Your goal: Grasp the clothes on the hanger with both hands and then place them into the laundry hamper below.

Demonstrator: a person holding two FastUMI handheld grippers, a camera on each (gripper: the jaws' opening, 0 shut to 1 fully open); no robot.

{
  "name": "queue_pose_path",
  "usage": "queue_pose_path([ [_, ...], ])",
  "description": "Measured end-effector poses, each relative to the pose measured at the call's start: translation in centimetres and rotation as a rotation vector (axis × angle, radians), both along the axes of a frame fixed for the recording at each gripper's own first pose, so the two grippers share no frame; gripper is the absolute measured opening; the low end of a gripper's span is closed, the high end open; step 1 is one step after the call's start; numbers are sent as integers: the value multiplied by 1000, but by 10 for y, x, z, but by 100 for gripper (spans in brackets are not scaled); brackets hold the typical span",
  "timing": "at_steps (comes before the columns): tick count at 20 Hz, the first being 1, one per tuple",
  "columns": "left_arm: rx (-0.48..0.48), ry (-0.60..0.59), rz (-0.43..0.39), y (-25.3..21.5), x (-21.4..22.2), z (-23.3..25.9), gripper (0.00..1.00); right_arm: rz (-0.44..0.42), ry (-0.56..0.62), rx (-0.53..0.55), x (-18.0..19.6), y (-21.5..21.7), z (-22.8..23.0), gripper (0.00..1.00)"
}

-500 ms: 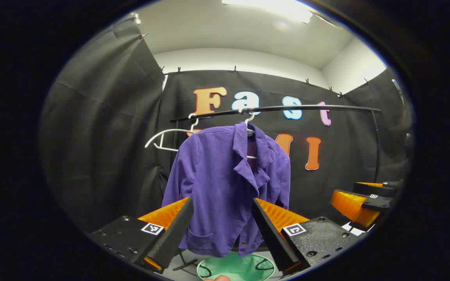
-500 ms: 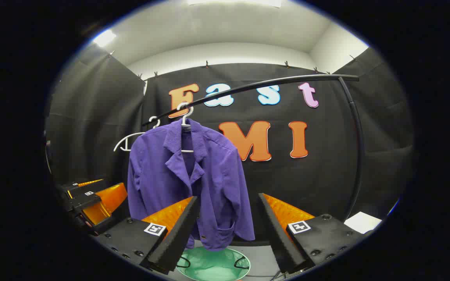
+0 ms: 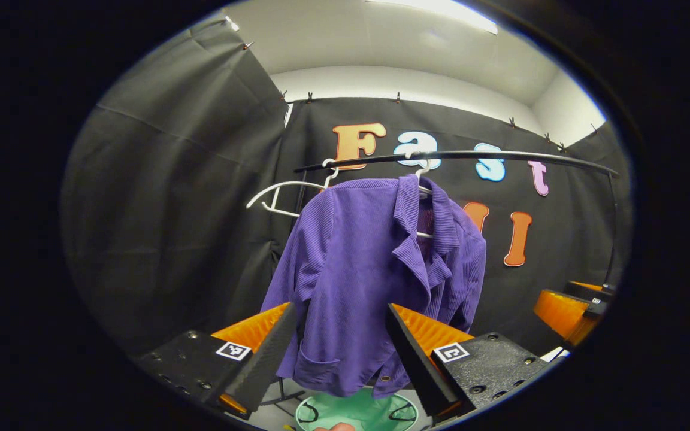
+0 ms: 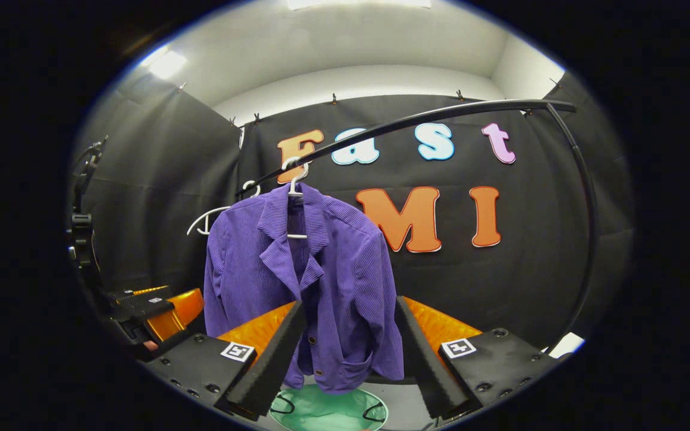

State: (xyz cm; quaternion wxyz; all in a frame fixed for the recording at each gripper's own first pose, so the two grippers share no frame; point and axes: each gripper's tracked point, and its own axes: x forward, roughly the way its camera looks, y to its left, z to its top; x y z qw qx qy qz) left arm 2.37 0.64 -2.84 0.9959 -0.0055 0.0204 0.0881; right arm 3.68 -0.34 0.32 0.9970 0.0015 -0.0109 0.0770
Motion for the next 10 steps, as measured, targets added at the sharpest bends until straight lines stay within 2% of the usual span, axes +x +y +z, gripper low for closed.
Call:
queue_pose_path([
  [1,-1,2,-4,-2,4,-2,92,8,3,-3,0,1,-2,94],
  [2,-9,-3,-7,-4,5,-2,99,15,3,-8,2,1,-3,94],
  [3,-17,-8,-7,-6,7,-2,93,14,6,-13,5,-2,-5,94],
  [9,0,-22,-21,-16,15,2,95,2,15,-23,5,-8,-9,94],
  [10,5,-25,-19,-14,15,4,92,-2,12,-26,6,-9,-10,94],
])
